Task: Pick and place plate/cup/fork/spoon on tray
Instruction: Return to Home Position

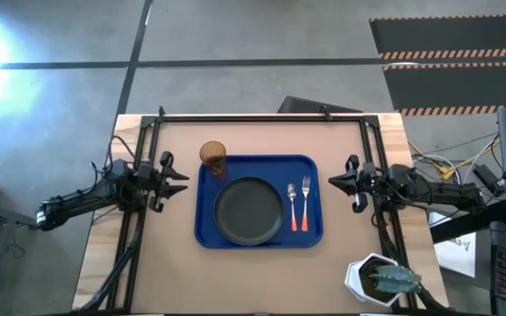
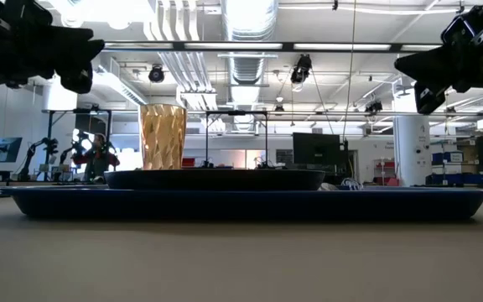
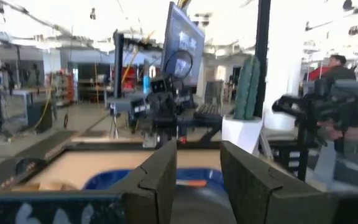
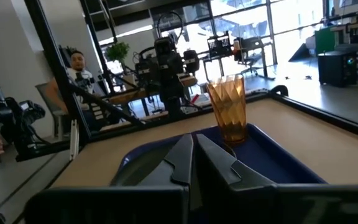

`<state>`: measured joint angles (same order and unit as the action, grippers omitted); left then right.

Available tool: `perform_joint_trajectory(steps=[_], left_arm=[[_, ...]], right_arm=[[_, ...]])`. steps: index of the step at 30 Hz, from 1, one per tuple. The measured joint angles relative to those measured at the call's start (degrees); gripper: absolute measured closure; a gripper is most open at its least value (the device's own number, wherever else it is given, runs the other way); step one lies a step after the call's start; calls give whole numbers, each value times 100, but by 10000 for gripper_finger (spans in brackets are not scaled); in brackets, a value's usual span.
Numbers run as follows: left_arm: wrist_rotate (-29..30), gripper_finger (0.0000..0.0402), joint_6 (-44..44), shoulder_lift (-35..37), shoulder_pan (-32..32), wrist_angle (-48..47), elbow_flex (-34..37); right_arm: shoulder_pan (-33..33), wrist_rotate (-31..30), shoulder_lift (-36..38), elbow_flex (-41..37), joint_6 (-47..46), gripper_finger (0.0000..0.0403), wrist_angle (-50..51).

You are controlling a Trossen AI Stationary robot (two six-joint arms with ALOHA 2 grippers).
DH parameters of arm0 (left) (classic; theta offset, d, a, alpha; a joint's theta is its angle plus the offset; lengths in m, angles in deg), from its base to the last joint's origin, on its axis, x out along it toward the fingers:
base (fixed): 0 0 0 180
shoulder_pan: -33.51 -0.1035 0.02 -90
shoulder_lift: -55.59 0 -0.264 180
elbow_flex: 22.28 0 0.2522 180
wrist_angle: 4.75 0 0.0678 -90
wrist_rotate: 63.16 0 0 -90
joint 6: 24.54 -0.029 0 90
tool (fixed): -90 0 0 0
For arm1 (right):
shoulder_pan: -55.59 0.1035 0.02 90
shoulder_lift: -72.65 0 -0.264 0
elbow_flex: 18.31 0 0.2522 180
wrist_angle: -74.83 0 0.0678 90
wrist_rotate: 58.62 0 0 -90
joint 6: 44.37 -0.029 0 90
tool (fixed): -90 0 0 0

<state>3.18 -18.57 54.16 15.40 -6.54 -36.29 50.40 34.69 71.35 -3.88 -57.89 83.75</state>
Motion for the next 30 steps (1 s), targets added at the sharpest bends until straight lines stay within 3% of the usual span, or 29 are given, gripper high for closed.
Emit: perform_joint_trajectory(steps=[3,9,12,21,27,30], left_arm=[[196,294,-34,-75,4,-458,0],[1707,295,-43,-341,2,-791,0],[2015,294,-48,-435,0,-792,0],[1862,294,86,-922,9,-762,0],[617,294,126,-910,11,-151,0],[449,294,69,-693,11,-198,0]], right_arm=[[0,-49,0,0,0,394,72],[0,-56,-52,-2,88,394,171],[0,-83,-156,-3,225,394,210],[0,-479,-599,-4,167,394,362],[2,-482,-702,-4,216,394,225],[4,-481,-702,-7,274,394,202]])
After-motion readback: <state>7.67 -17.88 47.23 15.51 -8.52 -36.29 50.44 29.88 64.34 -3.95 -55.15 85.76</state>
